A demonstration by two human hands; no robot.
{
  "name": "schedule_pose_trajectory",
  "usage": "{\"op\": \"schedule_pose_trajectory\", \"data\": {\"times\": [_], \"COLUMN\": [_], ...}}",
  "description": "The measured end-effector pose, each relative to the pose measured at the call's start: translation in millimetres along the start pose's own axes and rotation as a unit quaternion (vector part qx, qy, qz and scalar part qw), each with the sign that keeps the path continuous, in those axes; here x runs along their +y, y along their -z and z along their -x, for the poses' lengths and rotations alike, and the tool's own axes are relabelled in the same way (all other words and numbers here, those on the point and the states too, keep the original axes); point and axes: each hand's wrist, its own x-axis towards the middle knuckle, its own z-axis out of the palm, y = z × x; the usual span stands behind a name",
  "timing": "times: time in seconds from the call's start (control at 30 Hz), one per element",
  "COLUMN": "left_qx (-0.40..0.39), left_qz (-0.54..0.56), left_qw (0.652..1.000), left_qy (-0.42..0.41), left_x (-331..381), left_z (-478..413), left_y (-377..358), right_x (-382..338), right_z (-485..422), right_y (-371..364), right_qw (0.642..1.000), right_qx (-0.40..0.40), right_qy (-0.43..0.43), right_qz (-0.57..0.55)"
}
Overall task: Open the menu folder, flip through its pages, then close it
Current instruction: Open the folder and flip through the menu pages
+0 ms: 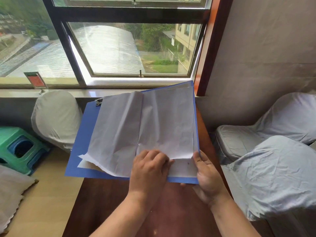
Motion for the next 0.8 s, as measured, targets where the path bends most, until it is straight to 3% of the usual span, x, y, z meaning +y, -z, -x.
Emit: {"op": "schedule_pose_trajectory", "data": {"times": [0.1,0.17,0.23,0.33,0.4,0.5,0.57,0.8], "left_qx": [0.047,0.096,0.152,0.174,0.156,0.119,0.117,0.147], "left_qz": [0.144,0.289,0.360,0.427,0.457,0.401,0.357,0.351], "left_qw": [0.971,0.895,0.811,0.721,0.714,0.757,0.763,0.704], "left_qy": [0.186,0.326,0.436,0.518,0.507,0.502,0.526,0.599], "left_x": [-14.4,-31.2,-52.2,-74.6,-82.4,-90.5,-100.8,-125.9], "left_z": [1.6,2.7,2.8,7.1,13.7,23.0,27.9,39.0], "left_y": [11.2,19.3,24.0,28.6,30.2,27.6,23.3,17.4], "right_x": [-5.9,-9.7,-12.1,-14.3,-15.2,-16.6,-17.9,-18.8], "right_z": [1.3,2.1,2.7,2.7,2.3,1.9,2.4,2.5], "right_y": [8.7,17.1,23.7,27.7,27.3,25.8,25.7,25.7], "right_qw": [1.000,1.000,1.000,1.000,1.000,0.999,0.999,0.999], "right_qx": [-0.019,-0.022,-0.022,-0.003,0.004,0.004,0.006,0.003], "right_qy": [-0.002,-0.009,-0.013,-0.015,-0.016,-0.018,-0.018,-0.008], "right_qz": [-0.009,-0.018,-0.015,0.006,0.020,0.026,0.025,0.040]}}
